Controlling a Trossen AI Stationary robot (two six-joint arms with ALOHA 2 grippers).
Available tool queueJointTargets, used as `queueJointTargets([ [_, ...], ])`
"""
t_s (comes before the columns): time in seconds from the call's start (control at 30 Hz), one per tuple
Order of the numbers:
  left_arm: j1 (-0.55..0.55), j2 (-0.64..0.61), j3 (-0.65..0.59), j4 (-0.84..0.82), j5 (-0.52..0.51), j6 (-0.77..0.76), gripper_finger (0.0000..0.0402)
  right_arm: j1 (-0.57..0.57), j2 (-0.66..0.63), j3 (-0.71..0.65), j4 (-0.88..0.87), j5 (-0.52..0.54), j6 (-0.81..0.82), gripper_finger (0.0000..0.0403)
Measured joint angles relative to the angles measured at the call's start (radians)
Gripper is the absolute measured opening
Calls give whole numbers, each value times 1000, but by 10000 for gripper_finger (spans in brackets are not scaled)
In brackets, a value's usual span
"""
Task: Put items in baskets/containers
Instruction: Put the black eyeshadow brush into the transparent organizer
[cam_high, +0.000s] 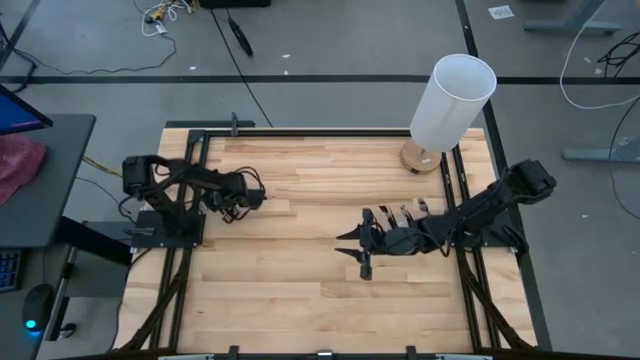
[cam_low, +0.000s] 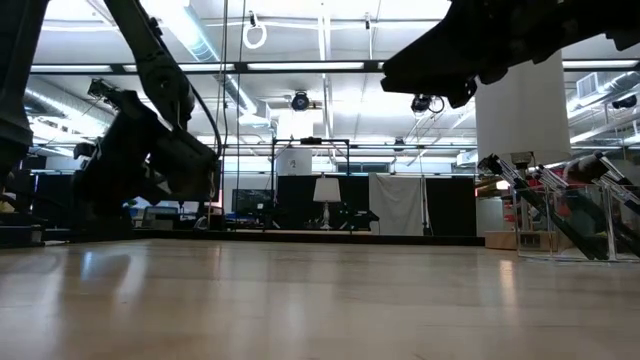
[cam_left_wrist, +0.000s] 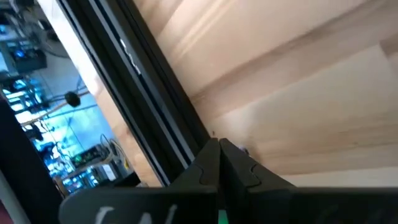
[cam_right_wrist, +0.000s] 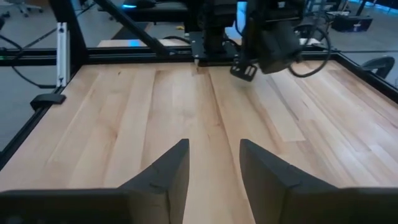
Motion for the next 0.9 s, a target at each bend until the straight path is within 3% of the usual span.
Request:
queueJointTargets([
  [0.43,57,163,8,5,55,35,0,33,0,0,0,0,-11,141],
  [0.7,48,127,7,54,175,104,0,33,0,0,-1,1,-11,141],
  [0.9,51,123,7,56,190,134,0,33,-1,0,-2,1,-11,141],
])
